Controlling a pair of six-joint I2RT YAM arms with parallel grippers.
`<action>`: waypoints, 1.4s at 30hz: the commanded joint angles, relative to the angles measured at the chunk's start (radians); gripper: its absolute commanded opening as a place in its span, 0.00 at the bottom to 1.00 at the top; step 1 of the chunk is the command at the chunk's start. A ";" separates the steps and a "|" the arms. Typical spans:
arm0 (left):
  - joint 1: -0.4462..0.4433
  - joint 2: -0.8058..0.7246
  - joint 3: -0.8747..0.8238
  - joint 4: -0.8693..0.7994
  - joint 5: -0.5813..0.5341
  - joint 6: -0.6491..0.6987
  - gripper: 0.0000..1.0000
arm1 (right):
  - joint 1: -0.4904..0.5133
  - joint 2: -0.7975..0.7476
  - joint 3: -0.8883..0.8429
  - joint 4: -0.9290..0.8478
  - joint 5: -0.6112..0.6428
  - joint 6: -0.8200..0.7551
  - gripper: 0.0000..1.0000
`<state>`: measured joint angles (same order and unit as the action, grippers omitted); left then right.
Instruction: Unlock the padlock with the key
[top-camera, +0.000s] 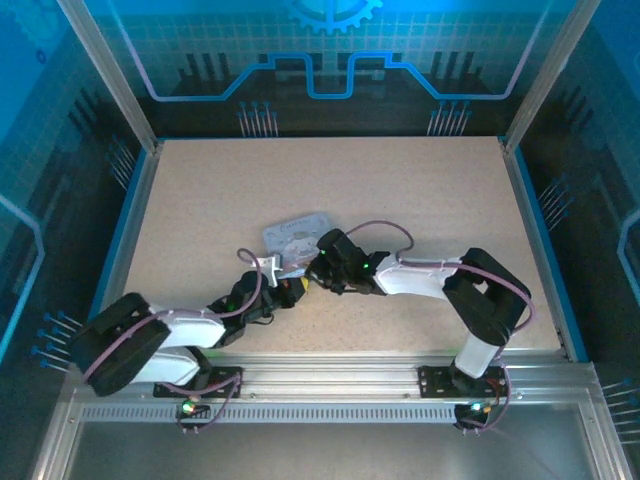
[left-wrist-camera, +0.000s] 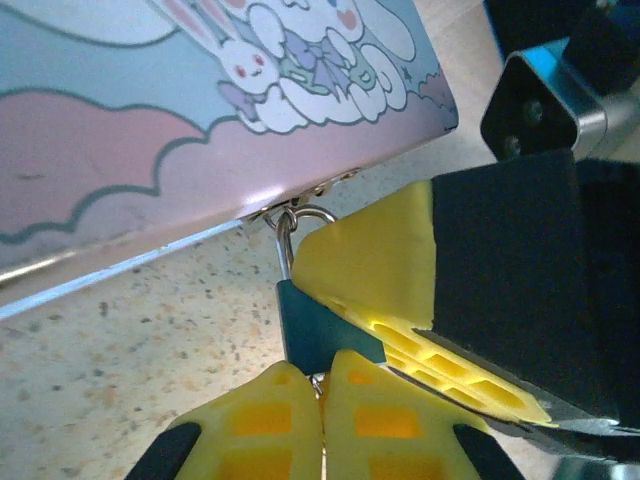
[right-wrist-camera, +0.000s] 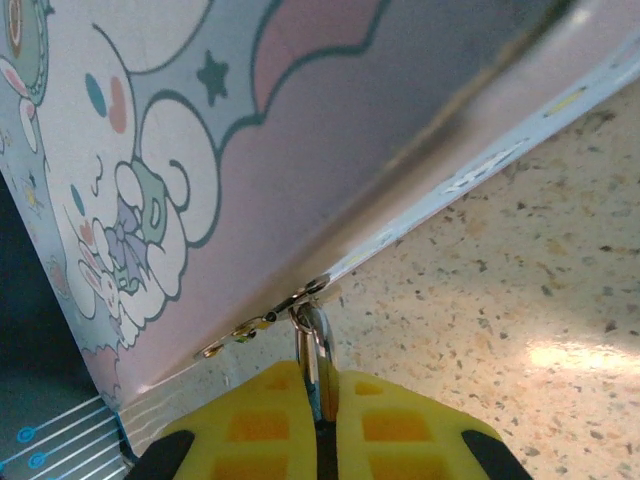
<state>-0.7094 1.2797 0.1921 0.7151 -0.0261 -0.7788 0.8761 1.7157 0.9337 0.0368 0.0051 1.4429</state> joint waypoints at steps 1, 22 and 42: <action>-0.032 -0.087 0.064 -0.164 -0.010 0.222 0.00 | 0.006 0.038 0.034 -0.054 -0.036 -0.035 0.07; -0.130 -0.074 0.066 -0.198 -0.134 0.370 0.00 | 0.003 0.004 0.012 -0.011 -0.061 0.002 0.33; -0.213 -0.075 0.093 -0.249 -0.183 0.478 0.00 | -0.009 -0.027 -0.009 -0.008 -0.081 0.016 0.01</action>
<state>-0.8879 1.2182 0.2539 0.4374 -0.3000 -0.3477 0.8757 1.7111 0.9096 0.0063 -0.0704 1.4609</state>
